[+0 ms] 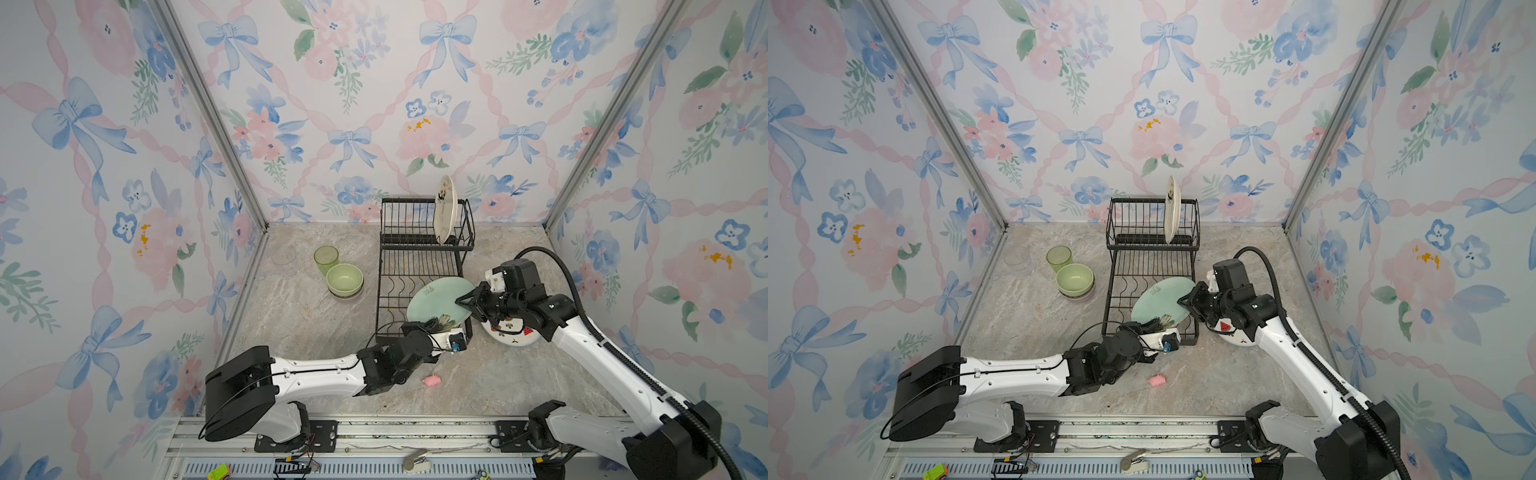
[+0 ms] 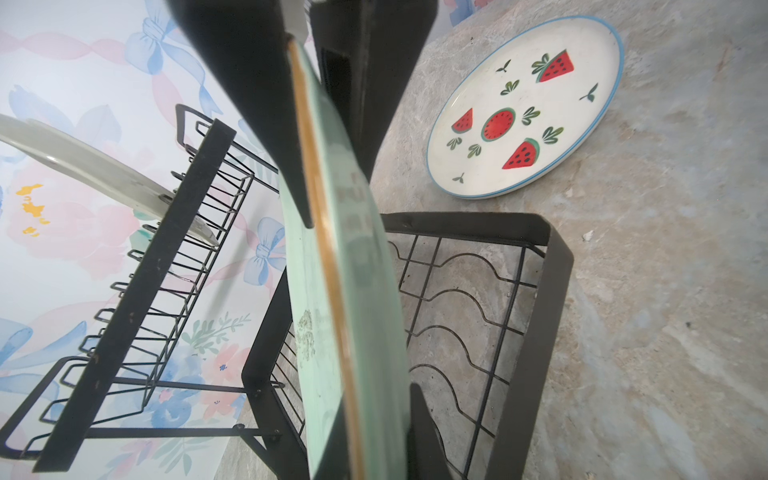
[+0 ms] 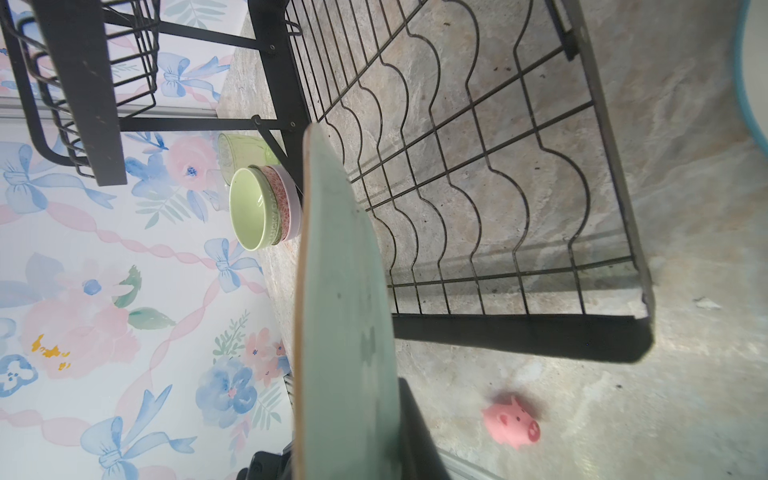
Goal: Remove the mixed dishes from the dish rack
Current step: 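Close the right gripper on the plate rim and open the left gripper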
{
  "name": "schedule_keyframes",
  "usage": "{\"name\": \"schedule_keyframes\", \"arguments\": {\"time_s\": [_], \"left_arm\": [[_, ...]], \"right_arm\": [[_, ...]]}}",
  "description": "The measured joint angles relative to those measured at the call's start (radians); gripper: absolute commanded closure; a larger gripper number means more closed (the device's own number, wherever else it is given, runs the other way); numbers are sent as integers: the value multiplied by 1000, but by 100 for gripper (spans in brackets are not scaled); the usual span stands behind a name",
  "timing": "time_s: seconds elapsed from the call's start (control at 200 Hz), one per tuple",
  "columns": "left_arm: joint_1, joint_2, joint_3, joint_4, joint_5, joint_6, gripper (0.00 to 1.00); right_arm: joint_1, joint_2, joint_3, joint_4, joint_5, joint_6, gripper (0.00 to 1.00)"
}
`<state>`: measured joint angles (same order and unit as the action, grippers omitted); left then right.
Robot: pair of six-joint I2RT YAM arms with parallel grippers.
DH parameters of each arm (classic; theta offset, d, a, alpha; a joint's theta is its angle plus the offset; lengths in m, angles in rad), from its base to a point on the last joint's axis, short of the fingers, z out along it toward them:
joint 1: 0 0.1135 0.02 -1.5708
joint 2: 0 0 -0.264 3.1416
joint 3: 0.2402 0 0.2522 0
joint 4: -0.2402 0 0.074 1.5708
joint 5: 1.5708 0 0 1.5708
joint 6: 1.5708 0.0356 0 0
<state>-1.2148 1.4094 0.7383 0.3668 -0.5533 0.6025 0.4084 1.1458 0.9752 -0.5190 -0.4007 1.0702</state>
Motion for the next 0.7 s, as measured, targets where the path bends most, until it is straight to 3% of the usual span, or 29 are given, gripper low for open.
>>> {"name": "schedule_keyframes", "arguments": {"time_s": [0.045,0.135,0.225,0.27,0.345,0.465,0.495,0.535,0.7], "left_arm": [[0,2,0,2,0,0,100],[0,4,0,3,0,1,81],[5,4,-1,37,-8,-47,69],[8,4,-1,67,-8,-68,57],[10,4,0,114,-8,-98,53],[10,4,1,146,-8,-126,35],[10,4,1,150,-8,-132,28],[10,4,1,157,-8,-135,3],[10,4,1,166,-8,-145,2]], "right_arm": [[-2,0,-2,0,-1,0,100],[-3,0,-6,5,-3,0,100],[-14,0,-15,24,-9,8,100],[-22,0,-16,41,-13,8,100],[-33,0,-16,73,-12,12,100],[-48,0,-20,106,-12,12,100],[-50,0,-23,112,-12,12,100],[-55,2,-25,116,-12,12,100],[-61,7,-30,115,-11,11,100]]}}
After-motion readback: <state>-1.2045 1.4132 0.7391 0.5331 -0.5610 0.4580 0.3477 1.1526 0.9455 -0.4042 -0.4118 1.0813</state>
